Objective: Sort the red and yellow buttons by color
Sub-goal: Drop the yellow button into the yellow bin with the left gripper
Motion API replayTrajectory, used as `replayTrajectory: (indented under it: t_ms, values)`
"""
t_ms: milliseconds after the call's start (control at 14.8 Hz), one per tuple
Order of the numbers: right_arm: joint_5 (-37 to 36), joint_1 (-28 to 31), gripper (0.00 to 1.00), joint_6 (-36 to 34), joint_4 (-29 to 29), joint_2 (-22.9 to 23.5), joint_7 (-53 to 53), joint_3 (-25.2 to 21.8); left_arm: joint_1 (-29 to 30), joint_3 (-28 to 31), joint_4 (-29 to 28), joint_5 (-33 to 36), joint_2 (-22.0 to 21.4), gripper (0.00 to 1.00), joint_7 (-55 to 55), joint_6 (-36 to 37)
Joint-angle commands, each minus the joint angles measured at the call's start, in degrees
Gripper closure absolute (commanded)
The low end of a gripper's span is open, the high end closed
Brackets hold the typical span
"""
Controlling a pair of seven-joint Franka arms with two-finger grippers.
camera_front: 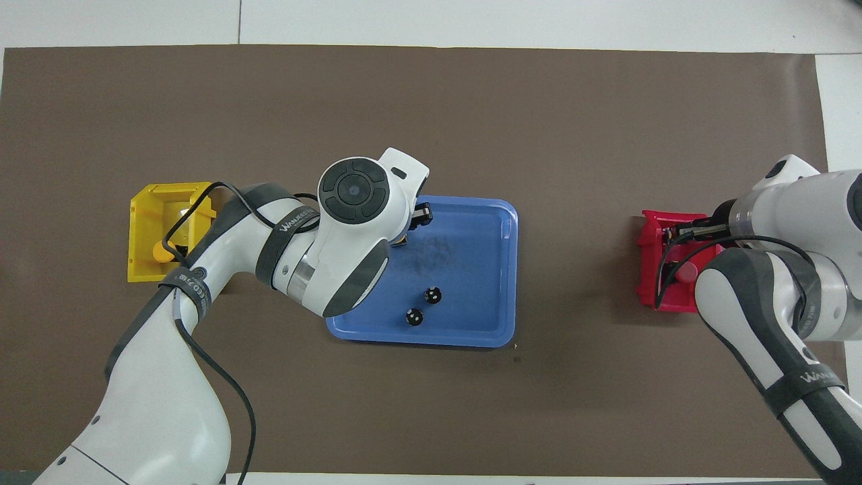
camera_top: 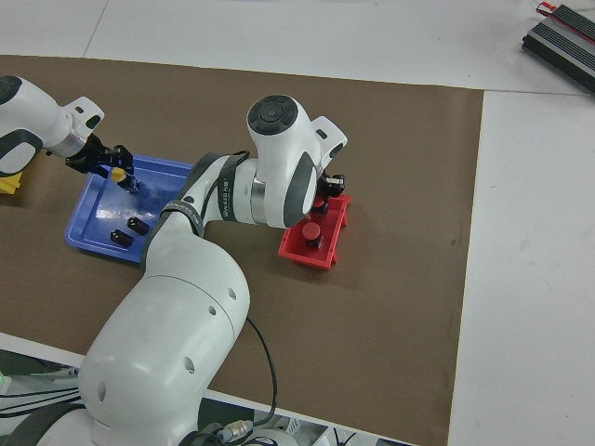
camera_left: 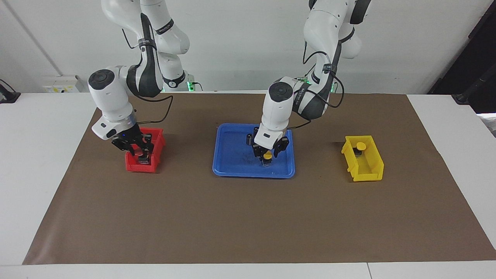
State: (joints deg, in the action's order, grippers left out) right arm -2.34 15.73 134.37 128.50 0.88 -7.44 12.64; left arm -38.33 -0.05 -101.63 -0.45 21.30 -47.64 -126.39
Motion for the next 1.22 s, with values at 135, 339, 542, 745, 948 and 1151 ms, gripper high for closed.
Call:
replayTrajectory:
  t_ms: [135,339,542,745,948,1151]
  values:
    - [1.5,0.7,0.80,4.9,3.6,-0.3,-2.0,0.5,0.0,0.4,2.0,-1.7,0.0,0.98,-0.8,3.2]
    - [1.5,0.9,0.79,5.7,3.9,0.5,-2.0,0.5,0.5,1.1,8.0,-2.6,-2.9,0.98,-0.8,14.9]
    - [1.5,0.6,0.77,5.8,3.8,1.3,-1.9,0.5,7.7,1.2,11.7,-2.5,-6.5,0.98,2.3,23.6]
    - [1.5,0.6,0.61,5.7,3.8,1.2,-2.0,0.5,16.1,1.3,12.9,-2.6,-8.2,0.98,12.0,27.9]
    - [1.4,0.7,0.46,4.8,2.9,1.4,-2.4,0.5,24.8,1.2,13.0,-2.4,-8.2,0.98,25.6,29.1]
    - [1.3,0.6,0.46,1.6,0.4,1.6,-2.3,0.5,30.5,1.3,12.1,-1.7,-8.1,0.98,37.7,27.5]
